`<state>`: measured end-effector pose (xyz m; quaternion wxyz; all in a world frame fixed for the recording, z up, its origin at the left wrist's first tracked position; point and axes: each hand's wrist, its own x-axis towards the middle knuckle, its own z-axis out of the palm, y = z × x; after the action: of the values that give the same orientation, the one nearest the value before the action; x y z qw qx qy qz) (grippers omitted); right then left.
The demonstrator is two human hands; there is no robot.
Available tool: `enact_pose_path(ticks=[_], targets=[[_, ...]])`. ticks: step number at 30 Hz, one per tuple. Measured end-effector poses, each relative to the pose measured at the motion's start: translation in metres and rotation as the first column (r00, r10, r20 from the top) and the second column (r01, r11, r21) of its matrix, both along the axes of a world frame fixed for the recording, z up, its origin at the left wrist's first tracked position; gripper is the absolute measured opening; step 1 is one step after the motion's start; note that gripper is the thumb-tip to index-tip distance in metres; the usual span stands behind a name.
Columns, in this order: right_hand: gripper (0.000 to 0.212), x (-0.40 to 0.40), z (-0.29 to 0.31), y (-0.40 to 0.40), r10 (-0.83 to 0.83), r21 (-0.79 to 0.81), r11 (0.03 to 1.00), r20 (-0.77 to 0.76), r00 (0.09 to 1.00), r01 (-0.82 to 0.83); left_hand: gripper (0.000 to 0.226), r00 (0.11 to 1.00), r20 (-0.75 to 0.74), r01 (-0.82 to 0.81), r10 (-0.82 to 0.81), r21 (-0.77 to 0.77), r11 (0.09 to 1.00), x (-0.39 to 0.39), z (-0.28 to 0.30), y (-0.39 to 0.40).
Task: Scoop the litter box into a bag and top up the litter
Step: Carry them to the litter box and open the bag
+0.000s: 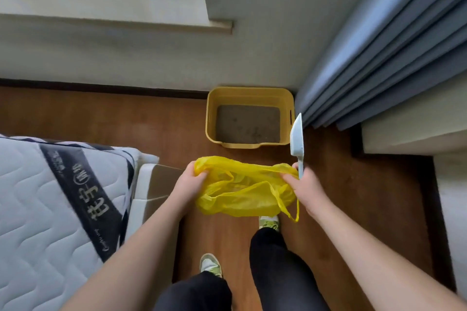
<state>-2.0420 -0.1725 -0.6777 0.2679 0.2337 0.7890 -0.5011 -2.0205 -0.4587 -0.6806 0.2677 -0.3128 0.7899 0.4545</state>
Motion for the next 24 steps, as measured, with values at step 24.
enact_pose_path(ticks=[24], targets=[[0.056, -0.077, -0.369, 0.030, 0.443, 0.567, 0.805, -0.378, 0.813, -0.175, 0.042, 0.975, -0.015, 0.221, -0.221, 0.070, 0.973, -0.066, -0.413, 0.000]])
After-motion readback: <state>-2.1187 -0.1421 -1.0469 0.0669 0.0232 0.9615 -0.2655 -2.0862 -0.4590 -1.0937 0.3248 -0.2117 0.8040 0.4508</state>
